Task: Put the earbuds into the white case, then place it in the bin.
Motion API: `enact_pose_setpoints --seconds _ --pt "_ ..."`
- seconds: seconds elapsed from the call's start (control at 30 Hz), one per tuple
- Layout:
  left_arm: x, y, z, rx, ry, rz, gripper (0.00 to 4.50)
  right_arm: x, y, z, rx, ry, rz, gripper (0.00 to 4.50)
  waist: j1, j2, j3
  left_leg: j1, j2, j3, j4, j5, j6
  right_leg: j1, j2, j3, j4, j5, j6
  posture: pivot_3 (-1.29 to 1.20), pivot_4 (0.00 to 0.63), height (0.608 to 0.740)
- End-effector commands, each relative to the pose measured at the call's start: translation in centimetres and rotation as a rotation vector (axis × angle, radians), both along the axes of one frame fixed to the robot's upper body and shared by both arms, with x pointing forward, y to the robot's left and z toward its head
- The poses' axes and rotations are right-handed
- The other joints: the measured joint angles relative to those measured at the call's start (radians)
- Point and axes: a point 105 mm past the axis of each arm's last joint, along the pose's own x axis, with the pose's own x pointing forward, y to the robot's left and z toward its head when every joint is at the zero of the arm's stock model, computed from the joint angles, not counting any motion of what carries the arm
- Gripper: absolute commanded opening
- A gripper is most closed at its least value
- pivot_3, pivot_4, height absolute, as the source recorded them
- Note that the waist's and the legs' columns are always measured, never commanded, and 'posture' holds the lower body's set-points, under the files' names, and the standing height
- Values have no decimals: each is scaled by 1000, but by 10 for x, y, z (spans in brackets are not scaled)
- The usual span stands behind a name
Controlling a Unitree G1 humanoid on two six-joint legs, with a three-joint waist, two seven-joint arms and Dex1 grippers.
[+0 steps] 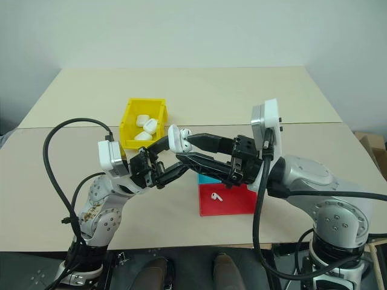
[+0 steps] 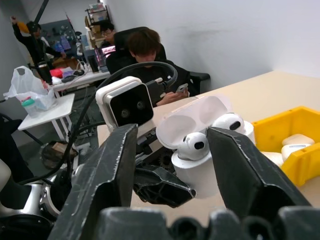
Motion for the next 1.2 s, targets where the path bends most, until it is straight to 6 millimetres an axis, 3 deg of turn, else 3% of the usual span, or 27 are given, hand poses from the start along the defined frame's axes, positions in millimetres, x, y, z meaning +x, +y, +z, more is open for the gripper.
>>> enact_pose_setpoints --seconds 0.03,0.2,0.3,0.47,0.83,0.97,1.2 --pt "-3 1 4 15 -48 6 2745 -6 -14 20 30 -101 -1 2702 2 0 0 0 0 0 0 0 0 0 0 0 0 0 0 0 150 740" --pt "10 -8 -18 143 -54 29 2745 2 -12 40 -66 -188 17 2538 -1 0 0 1 0 1 0 0 0 0 0 1 -1 0 0 0 150 740" --pt "15 -20 -27 185 -59 14 2745 6 3 42 -188 -244 54 1844 -2 0 0 1 0 1 0 0 0 0 1 0 -1 0 0 0 150 740" --pt "21 -36 -25 198 -96 39 2745 13 16 31 -326 -280 78 33 7 0 0 -2 0 0 0 0 0 -1 0 0 -4 1 0 0 150 740" --pt "13 -38 -24 171 -107 47 2745 21 19 4 -523 -348 25 33 25 0 0 -7 -1 0 0 -1 2 -2 -3 -1 -9 2 2 0 150 740" --pt "11 -36 -21 142 -106 43 2745 29 9 -9 -658 -369 -39 33 25 0 0 -6 -1 0 0 -1 2 -1 -3 -1 -9 2 2 0 150 740" --pt "10 -32 -18 122 -107 46 2745 31 -7 -12 -740 -394 -70 33 25 0 0 -6 -1 0 1 -1 2 -1 -3 -1 -9 2 2 0 150 740"
